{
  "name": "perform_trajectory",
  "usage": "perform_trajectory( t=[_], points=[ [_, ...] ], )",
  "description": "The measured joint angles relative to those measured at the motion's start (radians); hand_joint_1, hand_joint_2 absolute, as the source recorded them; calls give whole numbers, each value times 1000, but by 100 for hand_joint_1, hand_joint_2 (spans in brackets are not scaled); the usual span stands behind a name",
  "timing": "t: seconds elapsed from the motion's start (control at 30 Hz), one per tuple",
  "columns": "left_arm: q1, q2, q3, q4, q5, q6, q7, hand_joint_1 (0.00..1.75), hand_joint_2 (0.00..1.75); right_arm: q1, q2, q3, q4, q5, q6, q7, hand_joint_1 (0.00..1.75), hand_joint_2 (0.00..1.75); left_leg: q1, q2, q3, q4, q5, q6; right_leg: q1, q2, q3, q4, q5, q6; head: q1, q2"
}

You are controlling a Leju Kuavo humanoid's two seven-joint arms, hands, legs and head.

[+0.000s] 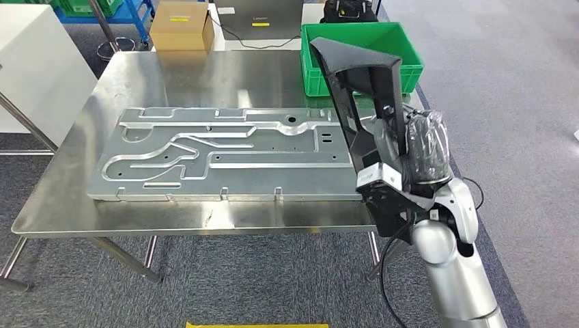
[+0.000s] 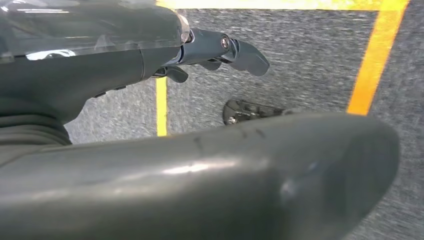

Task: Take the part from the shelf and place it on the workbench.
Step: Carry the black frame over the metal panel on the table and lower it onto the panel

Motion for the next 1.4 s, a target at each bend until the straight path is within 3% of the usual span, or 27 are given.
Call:
perform_trajectory(
  t=[0.07,0.13,0.17,0.2,0.3,0.37,0.47,0.53,0.63,0.67,0.7,0.73,0.8,0.87,0.97,1.03,1.07,1.13,1.17,1.2,1.23,1.3,1.33,1.4],
  points=[
    [-1,-5,0,0,0,-2,-4,0,0,-25,-16,-11,16,0,-6,1,175,0,2,-1,7,-2,-4,8,-4,-2,-55,94,-44,9,3,0],
    [1,-8,0,0,-1,-4,-3,0,0,-52,-30,-20,27,4,-6,6,175,0,1,-1,8,-2,-9,11,-6,-3,-139,206,-87,14,4,0],
    [3,-10,-1,0,-1,-5,-2,0,0,-66,-35,-23,31,5,-5,10,175,0,1,-1,11,-1,-13,11,-6,-3,-168,232,-87,15,4,0],
    [4,-13,-2,0,-2,-6,0,0,0,-84,-40,-26,33,6,-2,15,175,0,1,-2,15,-1,-17,10,-7,-3,-180,223,-64,15,4,0],
    [3,-22,-6,-1,-5,-8,5,0,0,-154,-50,-31,33,1,10,28,175,0,0,-3,38,-1,-34,4,-6,-4,-143,54,73,8,3,0],
    [1,-27,-12,-1,-10,-10,7,0,0,-208,-54,-33,27,-16,24,37,175,0,-1,-3,44,-1,-41,-5,1,-4,-125,-23,107,-3,4,0],
    [-3,-32,-23,-1,-19,-13,9,0,0,-296,-56,-34,9,-58,38,47,175,0,-3,-3,48,10,-43,-22,0,-3,-112,-43,105,-20,4,0],
    [-8,-35,-30,-1,-26,-17,5,0,0,-354,-56,-34,-7,-87,47,51,175,0,-3,-2,26,63,-64,-31,-5,-5,-94,-51,100,-31,2,0],
    [-16,-39,-45,-2,-43,-23,-4,0,0,-417,-56,-27,-26,-114,63,59,175,0,1,-2,-78,237,-134,-39,-3,-7,-81,-52,89,-41,-1,0],
    [-19,-41,-50,-2,-49,-24,-6,0,0,-432,-56,-22,-31,-119,65,63,175,0,2,-2,-108,274,-142,-40,-2,-7,-76,-52,84,-42,-1,0],
    [-23,-43,-56,-2,-55,-24,-6,0,0,-444,-56,-16,-36,-123,65,68,175,0,3,-2,-122,277,-129,-41,-2,-6,-70,-52,79,-41,-1,0],
    [-27,-45,-61,-3,-60,-25,-6,0,0,-454,-56,-11,-42,-126,63,73,175,0,3,-2,-118,243,-95,-40,-2,-5,-62,-51,73,-40,-1,0],
    [-39,-47,-72,-3,-69,-26,-6,0,0,-472,-56,-2,-51,-133,53,79,175,0,3,-2,-78,112,-1,-34,-2,-6,-46,-51,59,-35,0,0],
    [-52,-48,-81,-3,-75,-27,-6,0,0,-487,-58,3,-58,-139,42,82,175,0,-2,-1,-52,15,38,-24,-1,-5,-44,-50,51,-27,-1,0],
    [-63,-53,-92,-3,-83,-27,-4,0,0,-496,-62,10,-65,-143,32,90,175,0,-4,-1,-44,-9,37,-10,-1,-3,-45,-51,42,-10,-1,0],
    [-68,-57,-96,-4,-86,-27,-2,0,0,-504,-66,12,-71,-142,29,92,175,0,1,-1,-31,-21,36,-2,-2,-4,-55,-18,19,2,1,0],
    [-71,-59,-98,-4,-86,-27,-2,0,0,-507,-69,14,-74,-141,28,92,175,0,3,-1,-24,-25,35,2,-4,-4,-78,29,-4,8,2,0],
    [-75,-62,-101,-5,-86,-28,-1,0,0,-509,-74,17,-76,-140,29,93,175,0,3,-1,-16,-26,28,7,-8,-4,-153,160,-54,17,3,0],
    [-75,-64,-101,-5,-86,-28,-1,0,0,-508,-75,18,-76,-140,30,94,175,0,3,-1,-13,-25,24,7,-10,-5,-188,210,-63,20,3,0],
    [-75,-65,-101,-6,-86,-27,-1,0,0,-508,-77,21,-76,-141,32,95,166,0,3,-1,-9,-23,19,6,-12,-5,-206,224,-50,23,3,0],
    [-74,-65,-101,-6,-86,-27,-2,0,0,-509,-78,23,-76,-144,34,96,123,0,3,-2,-4,-21,14,5,-14,-6,-206,201,-18,24,3,0],
    [-74,-66,-102,-6,-84,-27,-4,0,0,-515,-80,26,-77,-156,36,104,35,0,4,-4,6,-15,1,-1,-16,-7,-160,75,69,22,3,0],
    [-74,-66,-102,-6,-83,-26,-4,0,0,-519,-80,27,-77,-164,37,108,0,0,2,-5,9,-11,-5,-6,-15,-7,-136,16,95,20,3,0],
    [-72,-66,-102,-6,-81,-23,-4,0,0,-524,-82,28,-78,-182,35,113,0,0,-1,-5,10,-8,-12,-16,-10,-5,-115,-35,104,12,2,0]
  ],
)
